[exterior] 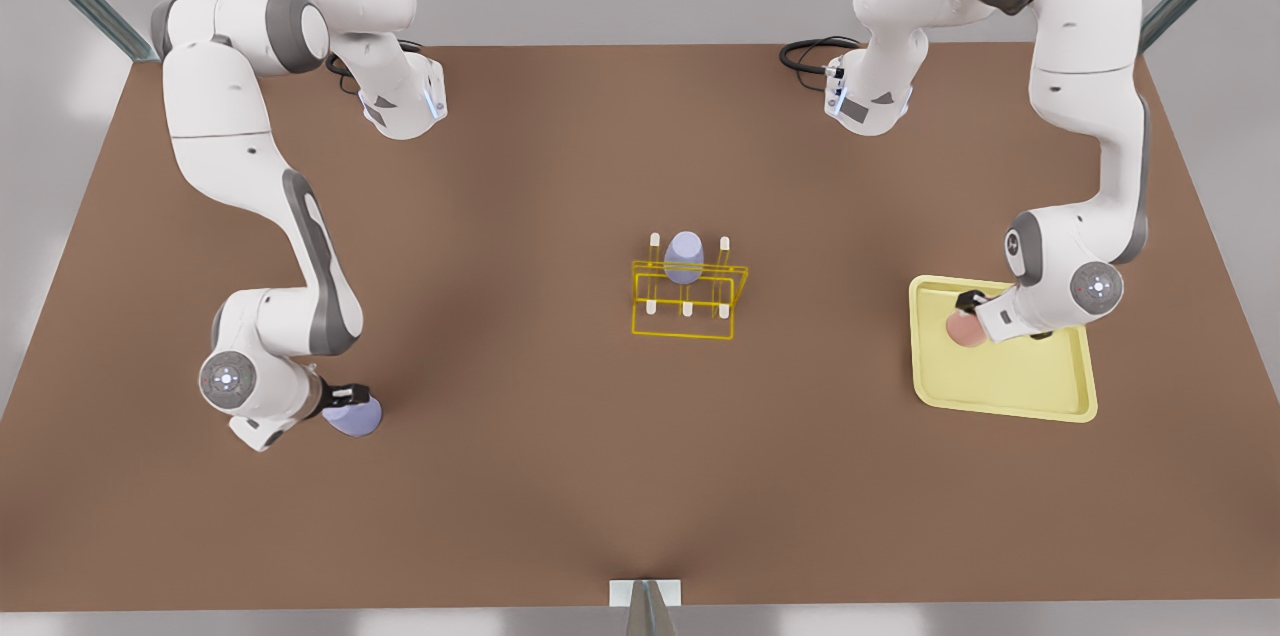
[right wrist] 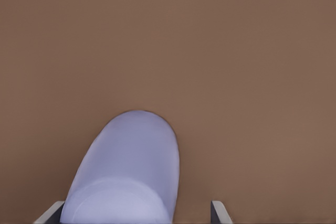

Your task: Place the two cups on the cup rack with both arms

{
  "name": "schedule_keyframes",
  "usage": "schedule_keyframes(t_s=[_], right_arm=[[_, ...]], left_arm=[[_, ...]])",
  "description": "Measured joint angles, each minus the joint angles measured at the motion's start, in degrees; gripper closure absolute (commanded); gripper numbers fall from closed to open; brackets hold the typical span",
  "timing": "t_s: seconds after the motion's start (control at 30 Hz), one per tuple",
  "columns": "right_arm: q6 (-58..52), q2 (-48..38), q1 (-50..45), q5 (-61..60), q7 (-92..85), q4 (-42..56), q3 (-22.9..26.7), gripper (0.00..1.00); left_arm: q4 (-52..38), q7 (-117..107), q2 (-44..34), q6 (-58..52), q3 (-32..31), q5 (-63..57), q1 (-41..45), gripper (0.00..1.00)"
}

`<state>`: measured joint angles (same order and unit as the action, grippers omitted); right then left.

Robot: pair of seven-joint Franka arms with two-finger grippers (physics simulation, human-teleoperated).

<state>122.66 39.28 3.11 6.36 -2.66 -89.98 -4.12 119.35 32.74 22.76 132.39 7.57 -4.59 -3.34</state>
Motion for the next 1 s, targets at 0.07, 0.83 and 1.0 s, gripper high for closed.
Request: schedule_keyframes(t_s=[0.07,0.83,1.0], right_arm=[[0.5,0.2,0.0,0.0,0.5,-0.5,0.0,0.0],[3.7,1.6,0.1,-1.0,3.9,-2.5,-0.2,0.0],[3.7,1.5,0.1,-1.0,4.4,-2.4,-0.3,0.0]], left_arm=[[0.3,0.1,0.1,0.6,0.0,0.0,0.0,0.0],[0.6,-4.1,1.4,1.8,0.0,-0.2,0.0,0.14],[0.4,-4.6,1.2,1.7,0.0,-0.3,0.0,0.17]])
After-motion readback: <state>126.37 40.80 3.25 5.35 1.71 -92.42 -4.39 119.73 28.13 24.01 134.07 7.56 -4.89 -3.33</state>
